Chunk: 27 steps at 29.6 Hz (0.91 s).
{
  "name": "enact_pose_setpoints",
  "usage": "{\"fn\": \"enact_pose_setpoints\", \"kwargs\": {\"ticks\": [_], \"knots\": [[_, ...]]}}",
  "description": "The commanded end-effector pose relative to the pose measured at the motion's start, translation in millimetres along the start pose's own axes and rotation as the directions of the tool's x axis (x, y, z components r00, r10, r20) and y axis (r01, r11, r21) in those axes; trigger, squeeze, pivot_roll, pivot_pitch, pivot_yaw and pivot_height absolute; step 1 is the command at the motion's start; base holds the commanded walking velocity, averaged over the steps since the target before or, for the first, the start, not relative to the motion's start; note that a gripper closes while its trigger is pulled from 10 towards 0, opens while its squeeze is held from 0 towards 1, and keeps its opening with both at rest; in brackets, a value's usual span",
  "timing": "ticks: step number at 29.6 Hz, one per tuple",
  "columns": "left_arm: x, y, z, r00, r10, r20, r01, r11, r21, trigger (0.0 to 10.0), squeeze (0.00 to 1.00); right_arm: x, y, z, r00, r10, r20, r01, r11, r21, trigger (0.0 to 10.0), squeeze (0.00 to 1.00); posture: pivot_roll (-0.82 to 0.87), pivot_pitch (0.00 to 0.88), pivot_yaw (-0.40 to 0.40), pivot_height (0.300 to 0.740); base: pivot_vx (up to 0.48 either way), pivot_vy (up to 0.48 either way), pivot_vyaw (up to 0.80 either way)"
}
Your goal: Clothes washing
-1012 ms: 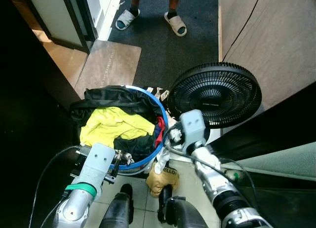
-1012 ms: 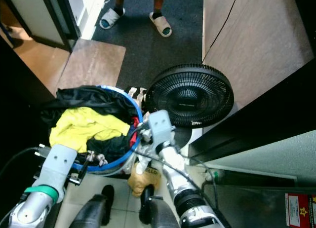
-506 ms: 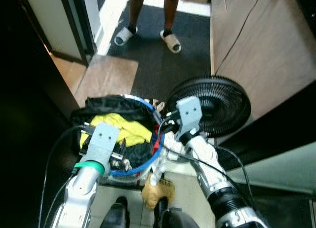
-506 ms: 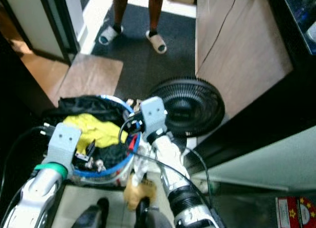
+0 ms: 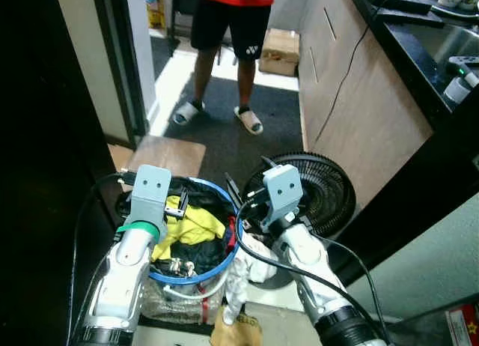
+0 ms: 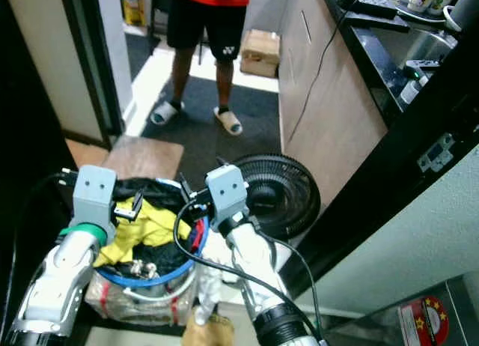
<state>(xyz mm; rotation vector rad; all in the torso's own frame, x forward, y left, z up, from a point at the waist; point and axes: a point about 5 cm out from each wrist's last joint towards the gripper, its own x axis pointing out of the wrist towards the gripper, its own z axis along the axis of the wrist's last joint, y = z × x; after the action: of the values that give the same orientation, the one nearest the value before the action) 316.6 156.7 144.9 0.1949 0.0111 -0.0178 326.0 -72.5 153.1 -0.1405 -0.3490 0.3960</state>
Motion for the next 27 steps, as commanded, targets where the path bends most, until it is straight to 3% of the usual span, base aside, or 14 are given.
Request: {"fn": "enact_pose_setpoints", "kwargs": {"ticks": [1,8,27], "knots": [[2.6,-8.7,-4.8,1.0,-0.028,-0.006,0.028,1.0,-0.004,10.0,0.0,-1.7,-7.7,0.1,0.999,-0.043,-0.001,0.043,0.999,-0.015,10.0,0.0,0.11,0.0,-0.037,0.74,0.0,0.0,0.0],[9.2,-13.7,-4.7,0.999,-0.042,0.008,0.042,0.999,-0.014,10.0,0.0,-8.5,-11.4,-10.0,0.994,-0.096,-0.055,0.098,0.995,0.02,10.0,0.0,0.1,0.0,-0.032,0.74,0.0,0.0,0.0],[12.2,-13.0,-7.8,1.0,-0.026,0.014,0.026,0.999,-0.022,10.0,0.0,-10.2,4.2,-12.8,0.997,-0.048,-0.068,0.05,0.998,0.033,10.0,0.0,0.12,0.0,-0.033,0.74,0.0,0.0,0.0]]}}
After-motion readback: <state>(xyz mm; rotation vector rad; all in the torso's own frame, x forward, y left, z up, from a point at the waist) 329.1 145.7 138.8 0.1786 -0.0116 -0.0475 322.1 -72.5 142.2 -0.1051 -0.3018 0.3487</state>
